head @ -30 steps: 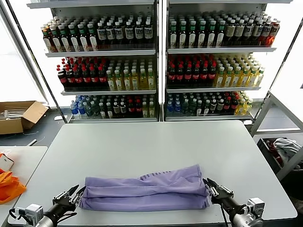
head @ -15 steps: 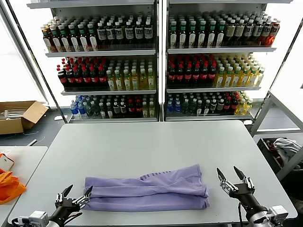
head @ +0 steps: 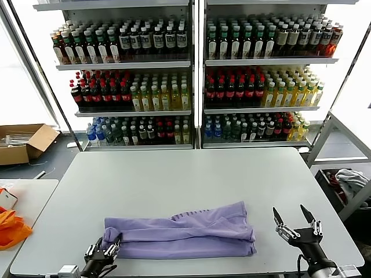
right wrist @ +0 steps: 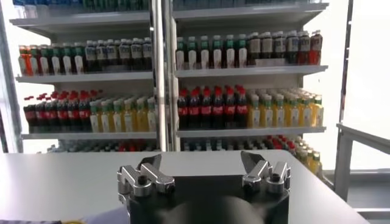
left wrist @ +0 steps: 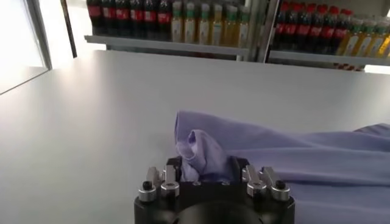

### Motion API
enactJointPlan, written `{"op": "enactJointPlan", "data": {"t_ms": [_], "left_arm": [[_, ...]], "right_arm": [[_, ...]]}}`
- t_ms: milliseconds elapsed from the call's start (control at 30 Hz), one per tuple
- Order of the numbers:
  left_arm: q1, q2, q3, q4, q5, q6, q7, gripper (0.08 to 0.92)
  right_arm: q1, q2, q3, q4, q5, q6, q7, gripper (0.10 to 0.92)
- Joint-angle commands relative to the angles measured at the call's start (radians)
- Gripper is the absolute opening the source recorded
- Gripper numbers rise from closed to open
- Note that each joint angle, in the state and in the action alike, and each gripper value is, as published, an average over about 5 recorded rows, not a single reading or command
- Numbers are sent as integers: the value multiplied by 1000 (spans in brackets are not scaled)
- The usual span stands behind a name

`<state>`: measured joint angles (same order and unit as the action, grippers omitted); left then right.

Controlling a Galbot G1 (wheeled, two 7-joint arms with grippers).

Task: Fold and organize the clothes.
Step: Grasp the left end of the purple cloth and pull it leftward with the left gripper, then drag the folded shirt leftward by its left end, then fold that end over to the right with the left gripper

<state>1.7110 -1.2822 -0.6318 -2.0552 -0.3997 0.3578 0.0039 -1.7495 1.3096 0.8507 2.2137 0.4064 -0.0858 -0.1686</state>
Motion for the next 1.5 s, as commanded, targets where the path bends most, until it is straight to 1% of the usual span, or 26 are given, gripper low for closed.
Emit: {"op": "enactJointPlan", "data": {"t_ms": [33,167,267,367,433,533,667,733,800,867,933,1033,1133,1233,1333,1500], "left_arm": [[-26,-26,40,49,37,-3,33,454],[-36,-23,32,45,36,-10,38,341],[-44,-8,5,35,38,-22,60,254],[-63,34,-60,35,56,-43,93,169],[-86,85,-135,50,65,-57,115,127],[-121,182,-273,99,57,-68,144,106],[-155,318,-419,203,56,-94,189,106],[-168,361,-467,246,63,-104,197,106],[-166,381,-496,240,66,-106,196,106],[-145,373,-493,179,64,-102,196,106],[-121,342,-465,87,63,-95,196,106],[-113,267,-383,-59,70,-66,194,106],[-131,196,-253,-148,81,-36,183,106],[-141,152,-87,-179,102,-30,153,106],[-148,119,64,-179,167,-44,132,106],[-162,83,220,-111,259,-66,131,106]], "right_arm": [[-4,2,13,38,29,-15,24,823],[11,6,3,52,45,-43,37,823],[13,8,-5,55,47,-51,39,823],[13,2,-4,51,48,-53,41,823],[14,-8,-1,47,48,-53,43,823],[18,-24,2,43,50,-53,46,823],[23,-31,-7,47,50,-56,48,823],[27,-30,-15,48,46,-58,49,823],[30,-29,-21,49,40,-58,49,823],[33,-28,-25,52,36,-60,49,823],[36,-26,-26,59,36,-64,48,823],[37,-24,-24,70,36,-71,48,823],[35,-26,-22,81,36,-77,49,823],[28,-27,-18,95,35,-81,48,823],[22,-21,-12,102,35,-83,48,823],[8,-9,2,113,34,-84,45,823]]}}
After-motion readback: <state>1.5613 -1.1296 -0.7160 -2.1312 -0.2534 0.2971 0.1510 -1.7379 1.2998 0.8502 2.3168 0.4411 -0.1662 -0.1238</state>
